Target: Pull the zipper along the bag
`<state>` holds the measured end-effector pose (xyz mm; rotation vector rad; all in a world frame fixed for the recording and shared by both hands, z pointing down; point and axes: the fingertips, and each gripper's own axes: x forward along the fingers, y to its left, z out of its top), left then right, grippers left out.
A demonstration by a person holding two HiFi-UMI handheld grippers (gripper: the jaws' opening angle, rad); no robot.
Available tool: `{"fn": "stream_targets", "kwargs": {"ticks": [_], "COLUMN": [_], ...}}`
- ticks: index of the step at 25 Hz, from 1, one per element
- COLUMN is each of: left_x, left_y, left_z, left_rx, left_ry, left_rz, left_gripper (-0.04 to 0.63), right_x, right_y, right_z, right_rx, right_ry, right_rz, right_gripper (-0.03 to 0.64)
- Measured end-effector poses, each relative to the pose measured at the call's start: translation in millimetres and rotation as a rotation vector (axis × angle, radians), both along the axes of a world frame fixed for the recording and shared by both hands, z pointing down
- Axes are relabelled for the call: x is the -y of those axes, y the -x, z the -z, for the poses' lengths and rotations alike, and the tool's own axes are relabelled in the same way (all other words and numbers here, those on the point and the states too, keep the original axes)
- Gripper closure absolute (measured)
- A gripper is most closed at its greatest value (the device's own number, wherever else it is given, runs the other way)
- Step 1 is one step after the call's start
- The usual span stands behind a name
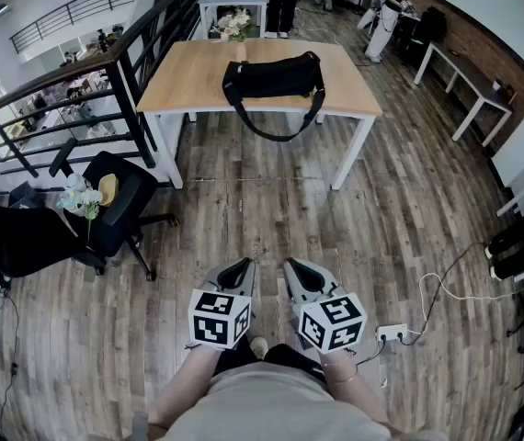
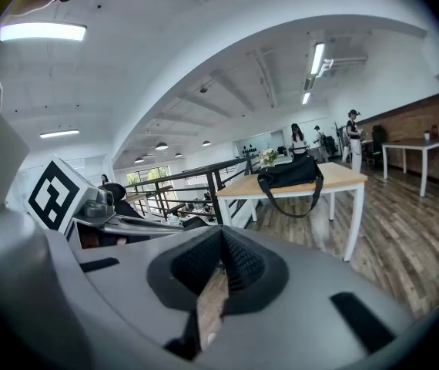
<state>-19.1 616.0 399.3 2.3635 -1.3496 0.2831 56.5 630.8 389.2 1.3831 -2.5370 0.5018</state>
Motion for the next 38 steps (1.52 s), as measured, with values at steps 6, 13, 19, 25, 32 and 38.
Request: {"fn": "stream_targets", "kwargs": {"ticks": [6, 13, 19, 25, 32, 38], "left_x": [0.9, 4.3, 17.1, 32.7, 74.2, 143.0], "left_y": [1.3, -0.8, 9.2, 6.1, 2.0, 2.8], "left_z": [-1.5, -10.3, -5.1, 3.6, -0.6, 14.9], "left_rx": [0.016, 0.035, 0.03, 0.006, -0.03, -0.091], "left_ry": [0.002, 0.026, 0.002, -0.008, -0.002, -0.028], "left_rz": [-0.006, -0.012, 0.012, -0.014, -0.057, -0.127], "left_gripper": [0.566, 0.566, 0.565, 0.565, 0.565, 0.565], "right_x": [1.7, 4.0, 11.6, 34.4, 75.1, 140.8], "right_y": [4.2, 5.6, -5.2, -9.5, -1.6, 7.1], "right_z": [-3.7, -8.6, -17.1, -19.2, -19.4, -14.8], "right_rx": [0.007, 0.018, -0.007, -0.035, -0.028, -0.003], "right_ry": [0.008, 0.044, 0.091, 0.122, 0.122, 0.106], "right_rz": [0.008, 0.022, 0.001, -0.032, -0.017, -0.026], "right_gripper": [0.614, 0.612, 0.611, 0.611, 0.611, 0.611]}}
